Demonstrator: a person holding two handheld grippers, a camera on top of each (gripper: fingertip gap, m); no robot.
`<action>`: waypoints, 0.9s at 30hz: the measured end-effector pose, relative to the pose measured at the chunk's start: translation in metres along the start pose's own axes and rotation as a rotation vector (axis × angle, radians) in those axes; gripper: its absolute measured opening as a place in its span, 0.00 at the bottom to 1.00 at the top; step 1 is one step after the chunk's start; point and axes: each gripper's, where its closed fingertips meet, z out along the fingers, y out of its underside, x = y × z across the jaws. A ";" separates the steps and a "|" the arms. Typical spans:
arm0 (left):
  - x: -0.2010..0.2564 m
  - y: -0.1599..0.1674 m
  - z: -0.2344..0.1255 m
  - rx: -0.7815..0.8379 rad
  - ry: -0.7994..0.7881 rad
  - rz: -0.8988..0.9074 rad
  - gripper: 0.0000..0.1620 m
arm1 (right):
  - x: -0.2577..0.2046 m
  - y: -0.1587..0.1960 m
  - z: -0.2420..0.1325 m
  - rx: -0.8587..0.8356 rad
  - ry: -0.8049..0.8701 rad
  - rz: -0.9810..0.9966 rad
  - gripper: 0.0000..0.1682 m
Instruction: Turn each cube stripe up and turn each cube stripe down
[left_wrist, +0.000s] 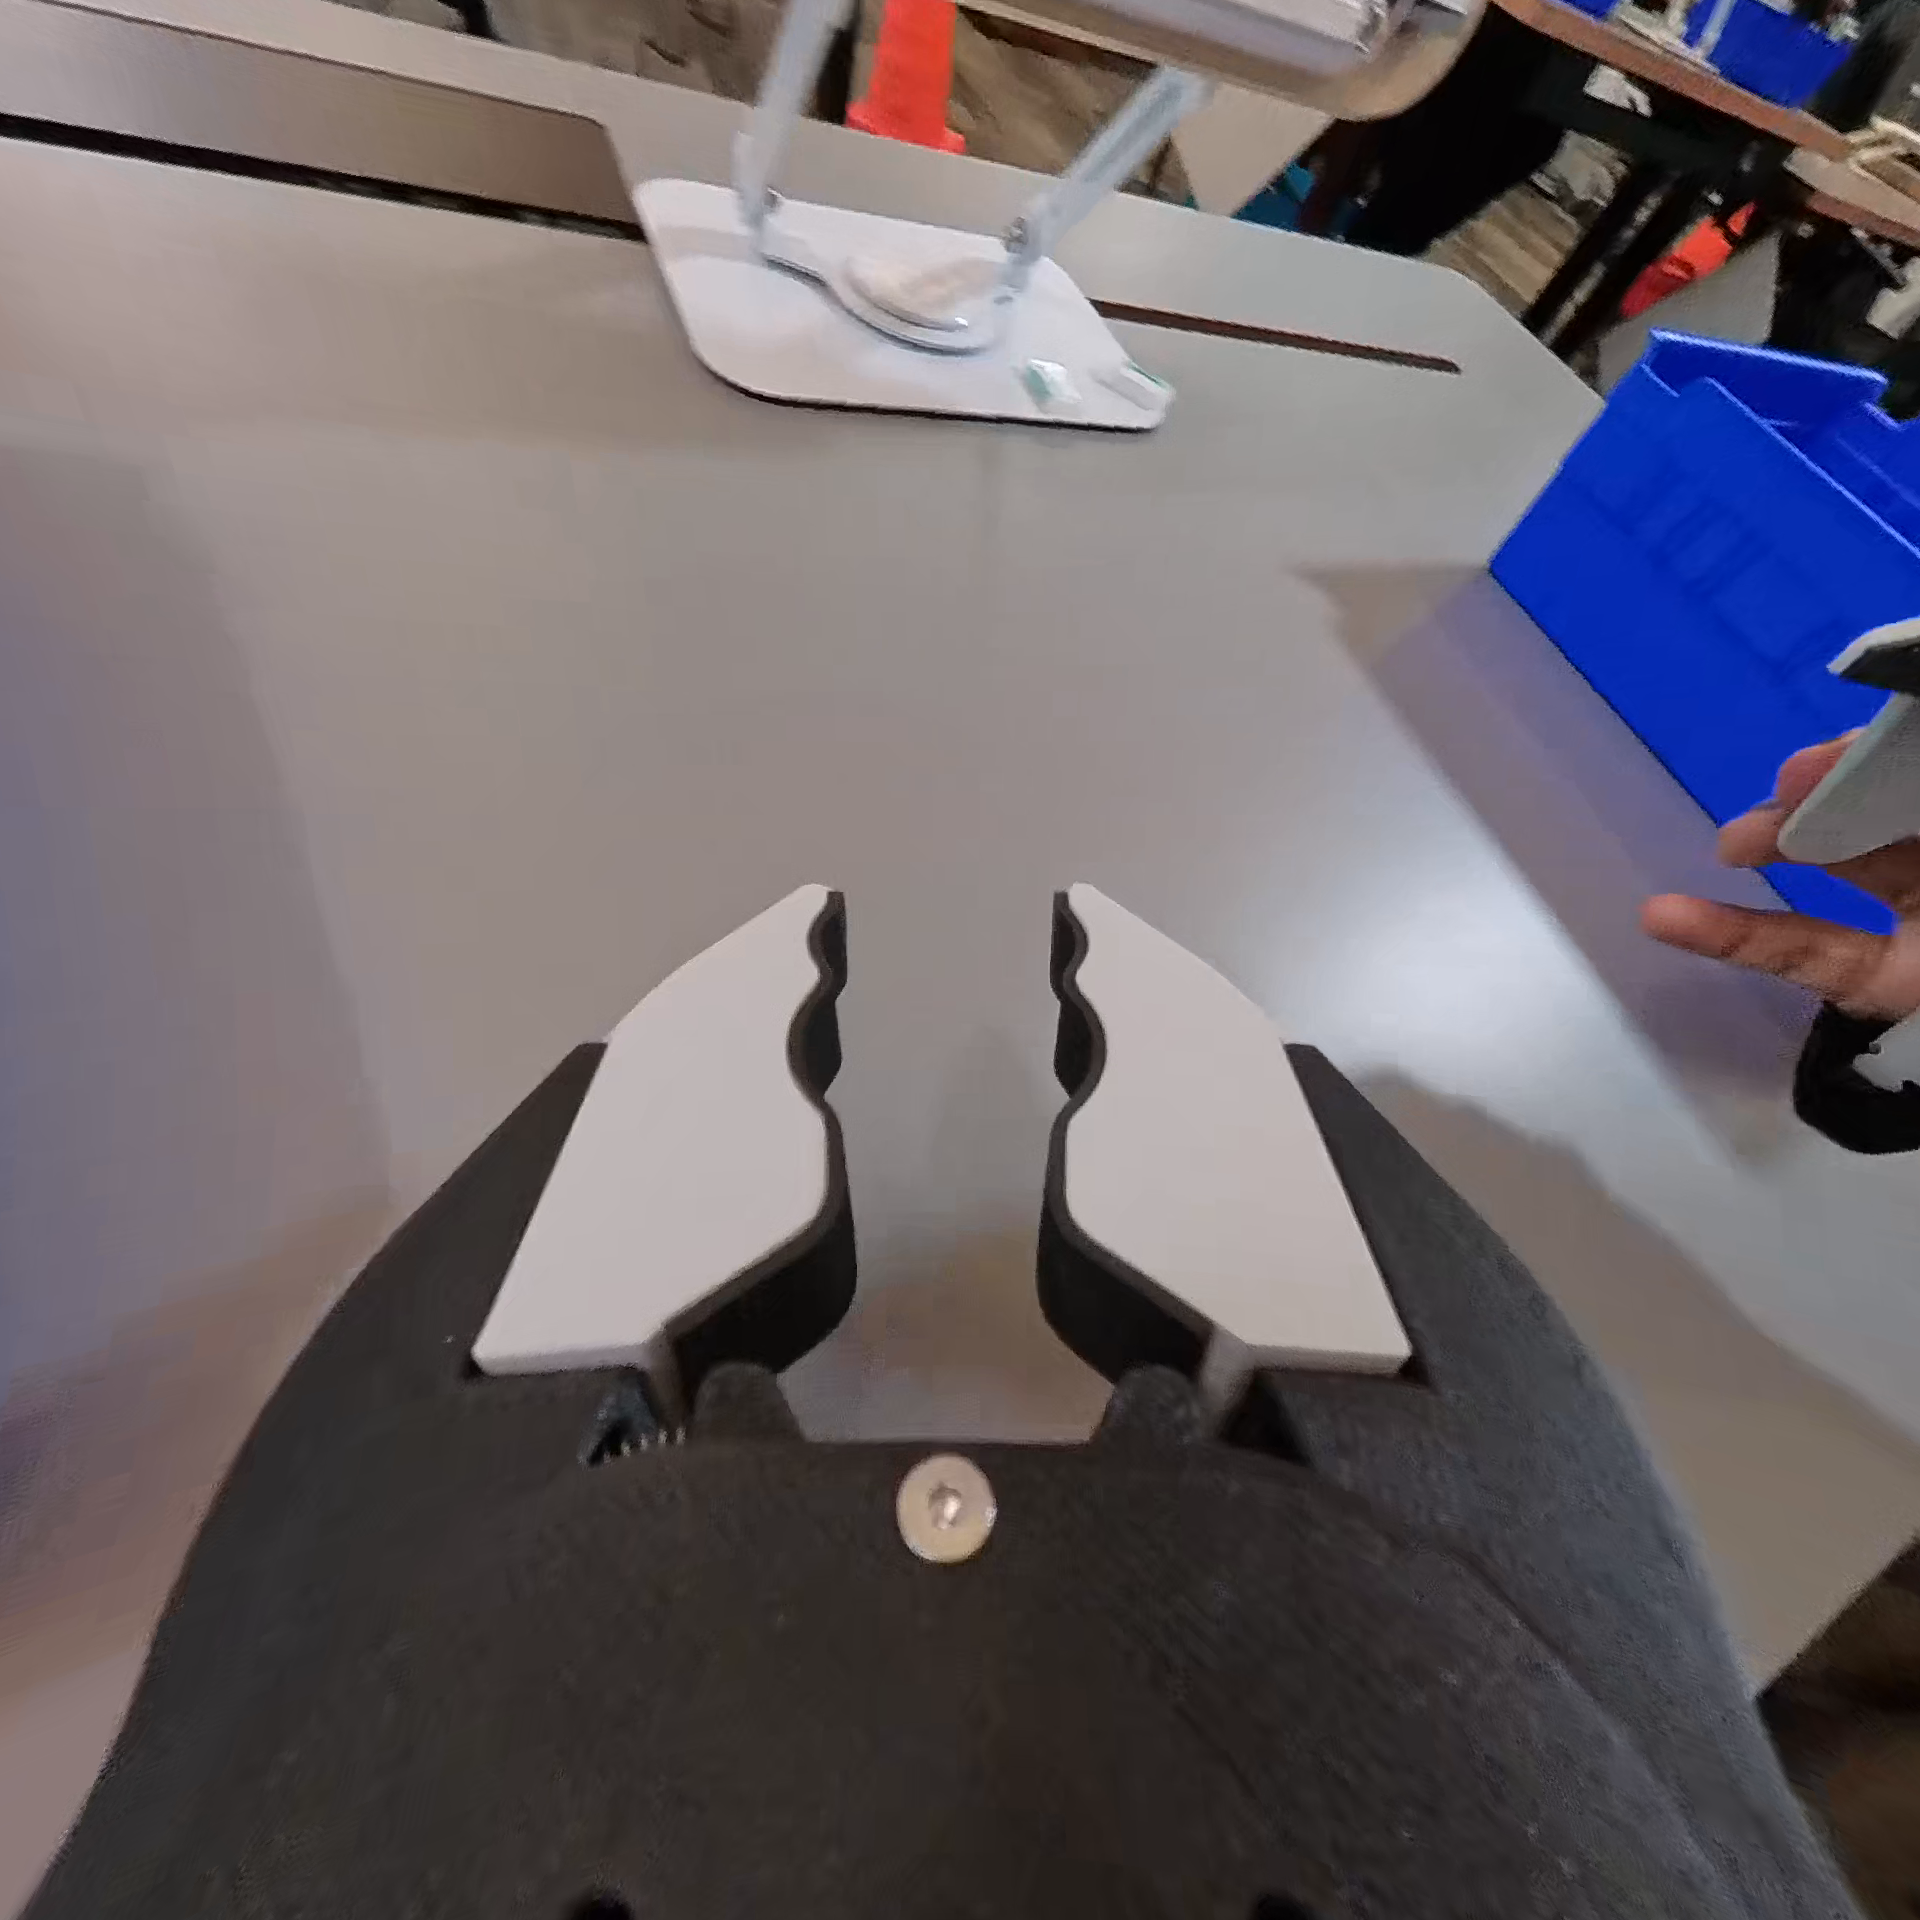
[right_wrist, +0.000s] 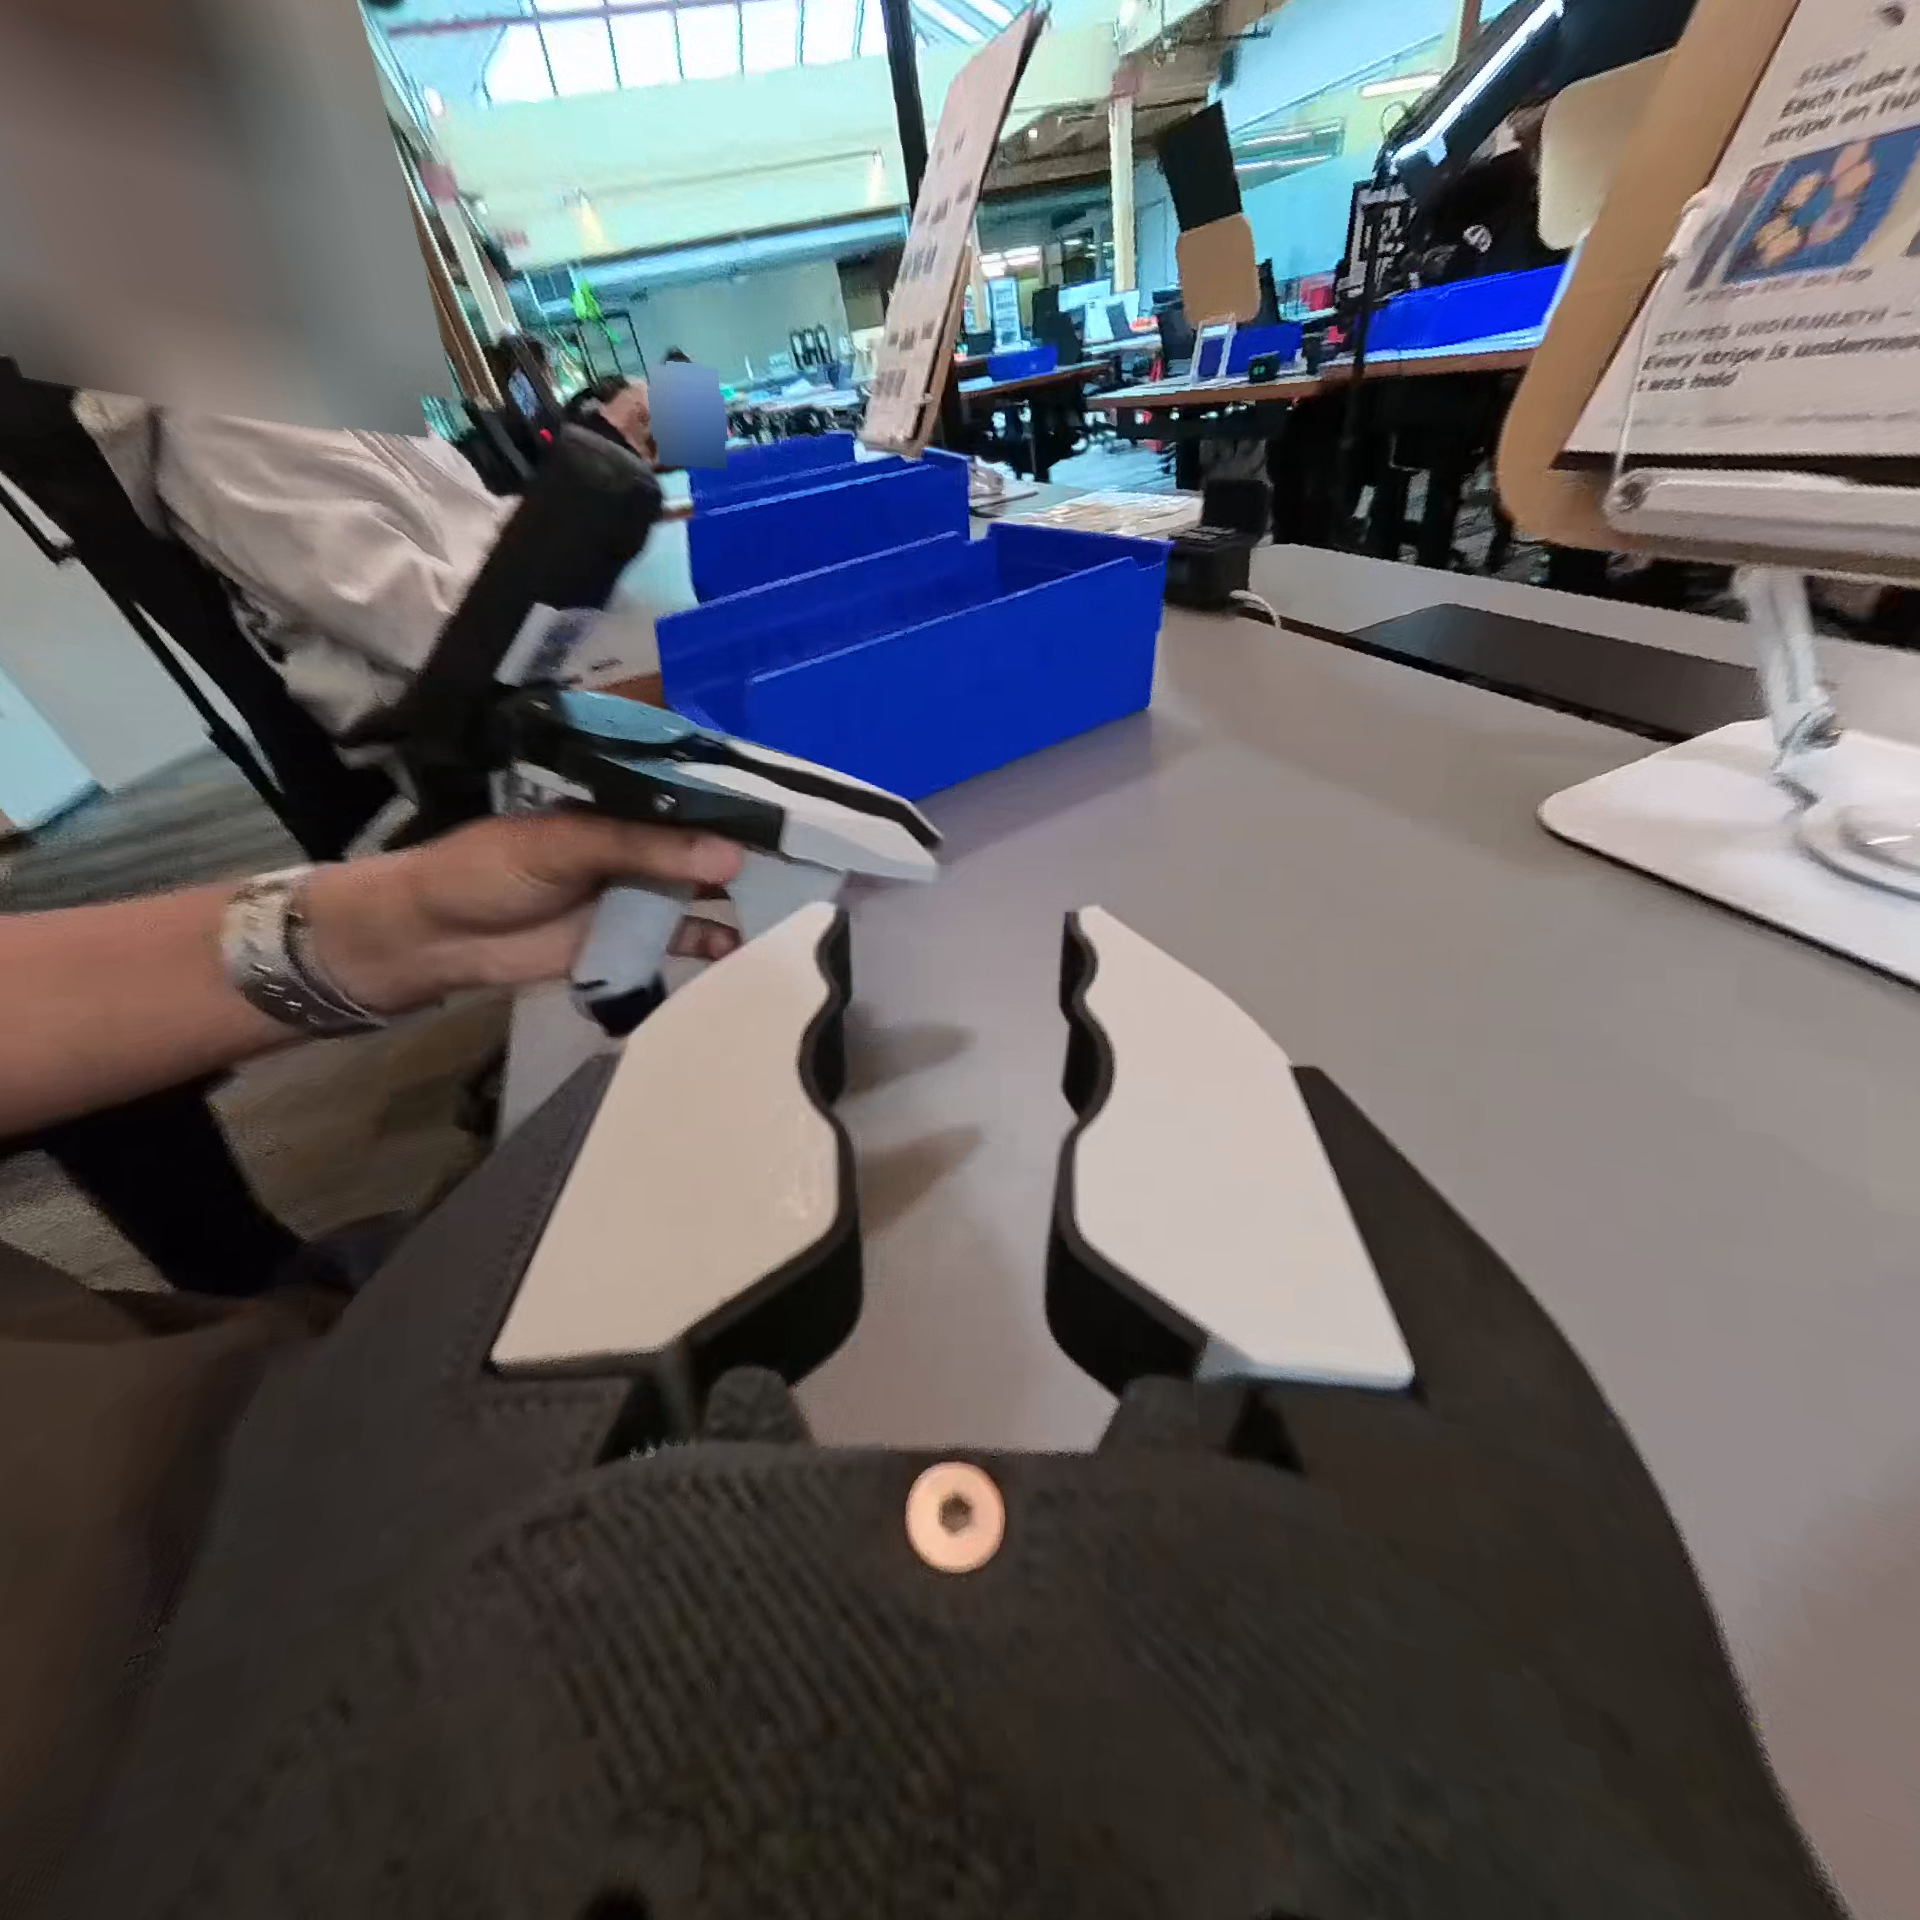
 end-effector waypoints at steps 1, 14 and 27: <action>-0.008 -0.002 -0.006 0.018 -0.032 -0.004 0.24 | 0.004 0.000 0.002 -0.001 0.021 -0.025 0.22; -0.111 -0.031 -0.092 0.283 -0.308 -0.194 0.12 | 0.019 0.004 0.023 -0.015 0.006 0.039 0.23; -0.141 -0.023 -0.095 0.193 -0.437 -0.060 0.25 | 0.013 0.018 0.031 -0.080 -0.018 0.053 0.23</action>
